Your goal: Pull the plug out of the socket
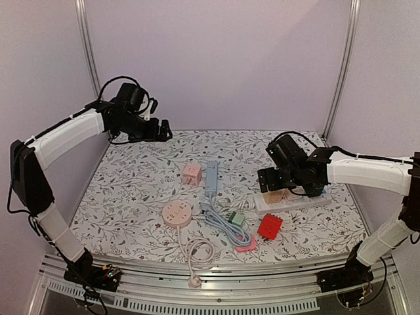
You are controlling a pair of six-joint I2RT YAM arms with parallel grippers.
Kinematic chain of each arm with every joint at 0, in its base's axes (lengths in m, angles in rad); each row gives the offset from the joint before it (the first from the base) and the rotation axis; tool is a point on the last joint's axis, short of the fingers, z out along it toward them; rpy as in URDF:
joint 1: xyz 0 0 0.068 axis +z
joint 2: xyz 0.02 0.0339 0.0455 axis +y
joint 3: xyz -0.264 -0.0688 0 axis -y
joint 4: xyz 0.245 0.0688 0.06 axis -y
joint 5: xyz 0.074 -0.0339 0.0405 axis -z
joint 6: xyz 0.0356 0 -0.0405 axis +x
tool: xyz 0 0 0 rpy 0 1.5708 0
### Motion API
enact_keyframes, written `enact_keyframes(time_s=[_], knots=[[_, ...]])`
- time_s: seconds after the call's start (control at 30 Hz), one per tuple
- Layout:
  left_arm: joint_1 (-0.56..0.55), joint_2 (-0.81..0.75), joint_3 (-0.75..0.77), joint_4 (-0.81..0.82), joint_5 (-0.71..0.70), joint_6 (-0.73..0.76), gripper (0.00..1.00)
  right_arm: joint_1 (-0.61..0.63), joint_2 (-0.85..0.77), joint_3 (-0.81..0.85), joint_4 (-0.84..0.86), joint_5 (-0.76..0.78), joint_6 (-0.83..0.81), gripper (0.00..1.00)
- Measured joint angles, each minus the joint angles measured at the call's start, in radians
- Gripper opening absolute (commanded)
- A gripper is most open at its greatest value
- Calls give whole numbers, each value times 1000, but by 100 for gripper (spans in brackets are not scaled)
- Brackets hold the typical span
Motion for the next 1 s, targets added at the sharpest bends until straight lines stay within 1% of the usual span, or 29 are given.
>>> enact_keyframes(time_s=[0.13,0.23,0.43,0.53,0.67,0.73,0.8,0.87,1.0], knots=[[60,-75,-44,-14,-2,42,100,-16,85,42,-37,13,18,89],[91,-130,-92,-4,-7,63,100,-27,158,84,-71,15,34,84],[182,-192,-173,39,68,63,100,-31,247,136,-111,4,56,78],[216,-194,-190,50,100,56,100,-31,269,151,-138,4,64,77],[221,-198,-205,63,124,48,100,-32,299,159,-164,4,81,76],[221,-201,-210,68,134,46,100,-32,303,159,-180,2,90,74],[221,-204,-212,70,143,45,100,-32,303,159,-183,-3,96,69],[221,-205,-212,74,149,43,99,-33,303,159,-185,-11,102,66],[221,-205,-212,77,156,40,99,-32,303,159,-182,-41,106,64]])
